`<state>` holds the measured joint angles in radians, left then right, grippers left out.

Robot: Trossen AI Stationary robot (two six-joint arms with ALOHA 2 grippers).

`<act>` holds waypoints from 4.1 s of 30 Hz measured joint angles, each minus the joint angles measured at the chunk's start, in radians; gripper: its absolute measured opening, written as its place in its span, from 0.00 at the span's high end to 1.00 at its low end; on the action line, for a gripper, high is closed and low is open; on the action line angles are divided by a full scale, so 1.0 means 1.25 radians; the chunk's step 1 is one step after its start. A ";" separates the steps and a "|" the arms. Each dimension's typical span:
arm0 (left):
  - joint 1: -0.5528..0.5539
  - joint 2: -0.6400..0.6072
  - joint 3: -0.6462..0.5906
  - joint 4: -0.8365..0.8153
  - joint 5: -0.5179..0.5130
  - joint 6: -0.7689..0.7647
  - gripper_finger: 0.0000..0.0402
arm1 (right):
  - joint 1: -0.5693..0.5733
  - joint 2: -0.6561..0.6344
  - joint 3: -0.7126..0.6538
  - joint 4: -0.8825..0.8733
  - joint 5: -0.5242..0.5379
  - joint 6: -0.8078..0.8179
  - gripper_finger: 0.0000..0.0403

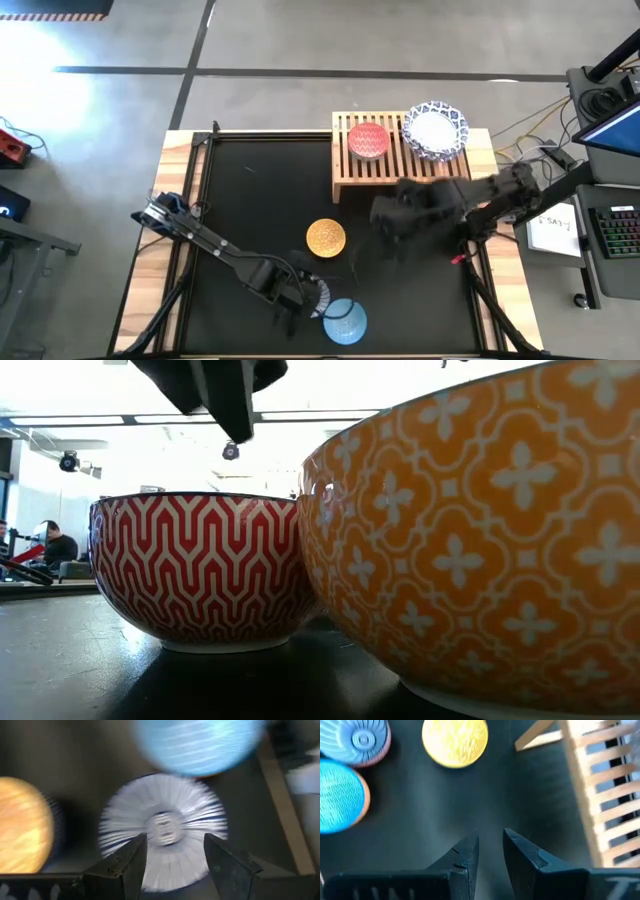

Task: Place and stack bowls onto a shelf
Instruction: Stack the blue patterned bowl on top of the red patterned bowl on the shelf

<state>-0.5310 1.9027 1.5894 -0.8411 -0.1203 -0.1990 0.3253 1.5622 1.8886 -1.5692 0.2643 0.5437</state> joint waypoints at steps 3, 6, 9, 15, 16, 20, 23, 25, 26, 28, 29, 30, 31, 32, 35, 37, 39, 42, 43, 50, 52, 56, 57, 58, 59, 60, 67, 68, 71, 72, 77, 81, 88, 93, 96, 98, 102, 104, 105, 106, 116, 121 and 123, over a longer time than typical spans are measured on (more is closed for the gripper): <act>-0.003 0.010 0.000 0.037 0.090 0.019 0.56 | 0.052 -0.001 -0.052 0.003 0.020 0.048 0.81; -0.003 0.023 0.000 0.038 0.140 0.006 0.56 | 0.088 -0.001 -0.102 0.008 0.022 0.089 0.81; -0.003 0.034 0.000 0.039 0.153 -0.075 0.56 | 0.110 -0.001 -0.145 0.010 0.029 0.127 0.80; -0.020 0.070 0.000 0.050 0.154 -0.131 0.56 | 0.127 -0.001 -0.216 0.029 0.062 0.180 0.79; -0.024 0.079 0.000 0.049 0.161 -0.138 0.56 | 0.128 -0.001 -0.224 0.030 0.061 0.184 0.79; -0.040 0.110 0.000 0.048 0.152 -0.145 0.56 | 0.129 -0.001 -0.237 0.031 0.061 0.195 0.81; -0.043 0.122 0.000 0.048 0.120 -0.122 0.56 | 0.129 -0.001 -0.237 0.035 0.062 0.195 0.81; -0.042 0.129 0.000 0.048 0.105 -0.108 0.56 | 0.129 -0.001 -0.237 0.039 0.062 0.195 0.81; -0.040 0.131 0.000 0.048 0.103 -0.101 0.56 | 0.129 -0.001 -0.237 0.043 0.062 0.195 0.80; -0.038 0.132 0.000 0.048 0.103 -0.090 0.56 | 0.129 -0.001 -0.237 0.050 0.062 0.195 0.80; -0.037 0.132 0.000 0.049 0.103 -0.086 0.56 | 0.129 -0.001 -0.237 0.051 0.063 0.195 0.80; -0.037 0.133 0.000 0.048 0.103 -0.082 0.57 | 0.129 -0.001 -0.237 0.051 0.063 0.194 0.80; -0.037 0.133 0.000 0.048 0.103 -0.079 0.58 | 0.129 -0.001 -0.237 0.051 0.063 0.194 0.80; -0.037 0.133 0.000 0.048 0.103 -0.078 0.60 | 0.129 -0.001 -0.237 0.052 0.063 0.194 0.80; -0.037 0.133 0.000 0.048 0.109 -0.070 0.68 | 0.129 -0.001 -0.237 0.053 0.063 0.194 0.81; -0.036 0.133 0.000 0.048 0.125 -0.057 0.75 | 0.129 -0.001 -0.237 0.055 0.063 0.193 0.82; -0.034 0.137 0.000 0.050 0.137 -0.054 0.83 | 0.129 -0.001 -0.237 0.058 0.063 0.192 0.82; -0.028 0.144 0.002 0.052 0.147 -0.056 0.95 | 0.129 -0.001 -0.237 0.067 0.062 0.182 0.82; -0.025 0.143 0.003 0.051 0.148 -0.058 0.97 | 0.129 -0.001 -0.237 0.071 0.062 0.181 0.81; -0.009 0.124 0.002 0.028 0.161 -0.045 0.98 | 0.129 -0.001 -0.237 0.070 0.062 0.163 0.80; -0.007 0.111 0.008 -0.007 0.161 -0.036 0.99 | 0.129 -0.001 -0.237 0.070 0.062 0.146 0.81; -0.002 0.094 0.039 -0.073 0.158 -0.006 0.99 | 0.129 -0.001 -0.237 0.077 0.060 0.084 0.80; 0.000 0.089 0.048 -0.087 0.153 0.002 0.99 | 0.129 -0.001 -0.237 0.083 0.051 0.055 0.80; 0.000 0.084 0.057 -0.096 0.152 0.013 0.99 | 0.129 -0.001 -0.237 0.094 0.036 0.025 0.79; 0.001 0.082 0.065 -0.098 0.152 0.022 0.99 | 0.129 -0.001 -0.237 0.113 0.016 -0.002 0.78; 0.001 0.079 0.070 -0.096 0.151 0.031 1.00 | 0.129 -0.001 -0.237 0.134 -0.001 -0.029 0.77; 0.001 0.075 0.110 -0.095 0.133 0.137 0.99 | 0.129 -0.002 -0.237 0.306 -0.108 -0.201 0.70; 0.000 0.075 0.117 -0.096 0.124 0.147 0.99 | 0.129 -0.002 -0.237 0.324 -0.118 -0.219 0.69; 0.001 0.075 0.137 -0.096 0.102 0.183 0.99 | 0.129 -0.002 -0.237 0.361 -0.154 -0.274 0.67; 0.001 0.075 0.146 -0.096 0.102 0.192 0.99 | 0.131 -0.002 -0.237 0.370 -0.161 -0.291 0.67; 0.001 0.074 0.188 -0.095 0.103 0.241 0.98 | 0.137 -0.002 -0.237 0.420 -0.171 -0.394 0.67; 0.001 0.074 0.217 -0.095 0.104 0.278 0.98 | 0.147 -0.002 -0.236 0.464 -0.172 -0.503 0.69; 0.001 0.073 0.266 -0.093 0.105 0.341 0.98 | 0.161 -0.002 -0.236 0.527 -0.173 -0.607 0.74; 0.001 0.073 0.300 -0.091 0.120 0.392 0.98 | 0.161 -0.002 -0.236 0.557 -0.176 -0.661 0.75; 0.001 0.073 0.317 -0.089 0.132 0.423 0.98 | 0.161 -0.002 -0.236 0.573 -0.179 -0.690 0.74; 0.002 0.073 0.320 -0.089 0.133 0.439 0.98 | 0.160 -0.002 -0.236 0.590 -0.207 -0.711 0.74; 0.004 0.072 0.317 -0.075 0.133 0.463 0.98 | 0.161 -0.002 -0.236 0.623 -0.274 -0.748 0.75; 0.005 0.072 0.315 -0.070 0.133 0.481 0.98 | 0.161 -0.002 -0.236 0.631 -0.282 -0.764 0.75; 0.006 0.072 0.314 -0.065 0.133 0.491 0.98 | 0.161 -0.002 -0.236 0.637 -0.283 -0.772 0.76; 0.007 0.072 0.314 -0.060 0.133 0.499 0.98 | 0.161 -0.002 -0.236 0.639 -0.287 -0.779 0.76; 0.020 0.072 0.318 -0.028 0.158 0.583 0.98 | 0.161 0.000 -0.236 0.659 -0.361 -0.808 0.77; 0.026 0.072 0.328 -0.018 0.155 0.605 0.98 | 0.161 0.007 -0.236 0.662 -0.394 -0.812 0.78; 0.027 0.072 0.331 -0.016 0.154 0.614 0.98 | 0.161 0.008 -0.236 0.662 -0.406 -0.810 0.77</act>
<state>-0.4973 1.9930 2.0031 -0.8609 0.0719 0.5683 0.5266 1.5719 1.5932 -0.7418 -0.2430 -0.4684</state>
